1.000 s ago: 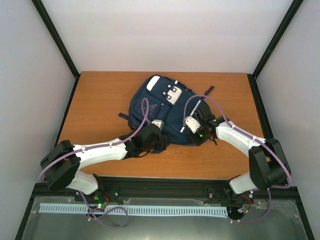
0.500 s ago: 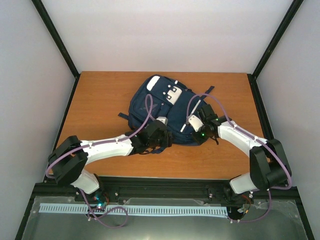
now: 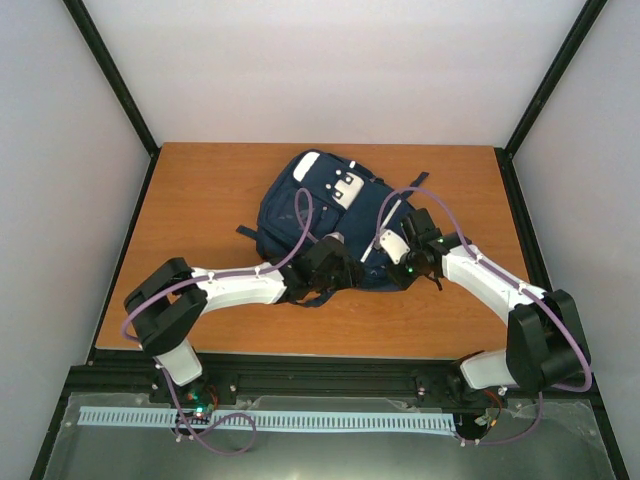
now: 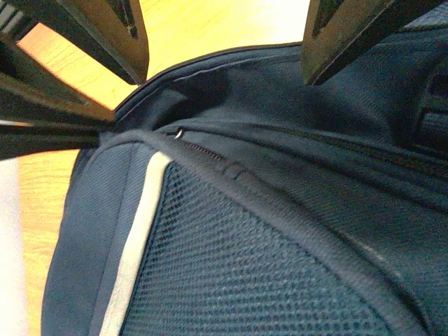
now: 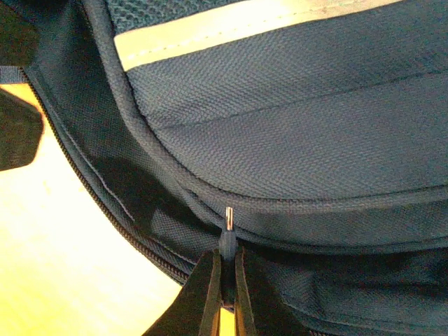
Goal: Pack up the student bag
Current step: Zip the student bag at the center of the board.
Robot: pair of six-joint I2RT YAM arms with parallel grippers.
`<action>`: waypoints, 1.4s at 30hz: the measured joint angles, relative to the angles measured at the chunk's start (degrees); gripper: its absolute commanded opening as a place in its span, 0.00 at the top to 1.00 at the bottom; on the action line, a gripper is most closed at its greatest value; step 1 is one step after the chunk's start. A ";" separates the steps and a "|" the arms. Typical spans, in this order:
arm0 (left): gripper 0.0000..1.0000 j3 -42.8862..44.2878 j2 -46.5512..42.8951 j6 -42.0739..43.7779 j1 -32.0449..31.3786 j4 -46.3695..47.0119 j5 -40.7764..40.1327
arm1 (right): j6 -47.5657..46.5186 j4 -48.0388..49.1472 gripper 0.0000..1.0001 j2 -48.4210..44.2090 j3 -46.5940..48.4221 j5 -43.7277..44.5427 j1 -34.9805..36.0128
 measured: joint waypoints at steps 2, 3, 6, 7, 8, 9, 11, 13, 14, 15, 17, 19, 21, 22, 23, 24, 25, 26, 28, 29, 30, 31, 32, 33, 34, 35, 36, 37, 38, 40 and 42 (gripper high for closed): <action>0.38 0.42 0.50 -1.95 0.00 0.90 0.22 | -0.31 -0.02 0.97 -0.07 -0.17 -0.66 0.00; 0.38 0.85 0.87 -2.78 0.00 1.09 0.31 | -0.37 -0.04 0.97 -0.11 -0.24 -0.94 -0.02; 0.38 2.54 2.45 -4.76 0.00 2.12 0.76 | -0.50 -0.04 0.97 -0.42 -0.26 -1.40 -0.07; 0.38 3.23 3.13 -5.42 0.00 2.51 1.01 | -0.52 -0.04 0.97 -0.59 -0.26 -1.60 -0.09; 0.38 3.74 3.67 -6.05 0.00 2.86 1.25 | -0.57 -0.04 0.97 -0.72 -0.31 -1.75 -0.11; 0.38 4.07 4.17 -6.64 0.00 3.32 1.44 | -0.57 -0.02 0.97 -0.85 -0.35 -1.90 -0.15; 0.40 4.94 5.27 -7.91 0.00 3.63 1.70 | -0.57 -0.02 0.97 -1.03 -0.46 -2.27 -0.24; 0.44 5.92 6.64 -9.27 0.00 3.78 1.81 | -0.57 -0.02 0.97 -1.05 -0.55 -2.49 -0.31; 0.47 6.32 7.26 -9.90 0.00 3.78 1.81 | -0.59 -0.07 0.97 -1.05 -0.57 -2.51 -0.33; 0.51 6.62 7.78 -10.49 0.00 3.80 1.92 | -0.59 -0.07 0.97 -1.05 -0.59 -2.51 -0.33; 0.60 7.28 8.50 -11.39 -0.04 3.82 2.14 | -0.79 0.00 0.97 -1.05 -0.81 -2.47 -0.35; 0.72 7.74 8.85 -12.13 -0.11 3.89 2.34 | -1.07 0.00 0.97 -1.05 -0.94 -2.45 -0.35; 0.81 7.91 8.98 -12.87 -0.20 4.24 2.49 | -1.44 0.00 0.97 -1.05 -1.01 -2.43 -0.35; 0.86 7.91 8.98 -12.98 -0.24 4.48 2.56 | -1.57 -0.02 0.97 -1.05 -1.01 -2.36 -0.35; 0.89 7.91 8.98 -13.35 -0.26 4.68 2.60 | -1.73 -0.07 0.97 -1.05 -1.07 -2.25 -0.35; 0.92 7.91 8.98 -13.38 -0.28 4.87 2.62 | -1.84 -0.09 0.97 -1.05 -1.09 -2.16 -0.37; 0.95 7.91 8.98 -13.55 -0.31 5.05 2.60 | -1.90 -0.09 0.97 -1.05 -1.14 -2.05 -0.39; 0.98 7.91 8.98 -13.81 -0.31 5.14 2.60 | -2.03 -0.09 0.97 -1.05 -1.14 -2.03 -0.39; 0.99 7.91 8.98 -13.62 -0.31 5.40 2.60 | -2.27 -0.09 0.97 -1.05 -1.14 -2.01 -0.39; 0.99 7.89 8.98 -13.66 -0.31 5.46 2.60 | -2.34 -0.11 0.97 -1.05 -1.14 -1.97 -0.39; 0.99 7.89 8.98 -13.68 -0.31 5.46 2.60 | -2.47 -0.11 0.97 -1.07 -1.14 -1.88 -0.39; 0.99 7.89 8.98 -13.66 -0.31 5.49 2.60 | -2.56 -0.13 0.97 -1.09 -1.14 -1.81 -0.39; 0.99 7.89 8.98 -13.66 -0.31 5.49 2.60 | -2.69 -0.15 0.97 -1.11 -1.14 -1.68 -0.39; 0.99 7.82 8.98 -13.64 -0.31 5.57 2.62 | -2.78 -0.20 0.97 -1.14 -1.14 -1.42 -0.39; 0.99 7.69 8.98 -13.62 -0.31 5.77 2.62 | -2.89 -0.26 0.97 -1.16 -1.14 -1.18 -0.37; 0.99 7.48 8.96 -13.57 -0.31 6.10 2.67 | -2.97 -0.28 0.97 -1.16 -1.14 -0.96 -0.37; 0.99 7.10 8.90 -13.42 -0.31 6.51 2.71 | -3.10 -0.31 0.97 -1.16 -1.14 -0.74 -0.50; 0.99 6.67 8.66 -13.31 -0.31 6.88 2.78 | -3.23 -0.33 0.97 -1.16 -1.14 -0.70 -0.68; 0.99 6.01 8.17 -13.14 -0.31 7.34 2.82 | -3.48 -0.39 0.97 -1.16 -1.11 -0.74 -0.90; 0.99 4.46 6.78 -12.20 -0.31 7.82 3.02 | -4.04 -0.57 0.97 -1.16 -1.05 -0.94 -1.57; 0.99 3.30 5.38 -10.01 -0.26 7.45 3.41 | -4.79 -1.05 0.97 -1.14 -0.66 -0.74 -2.54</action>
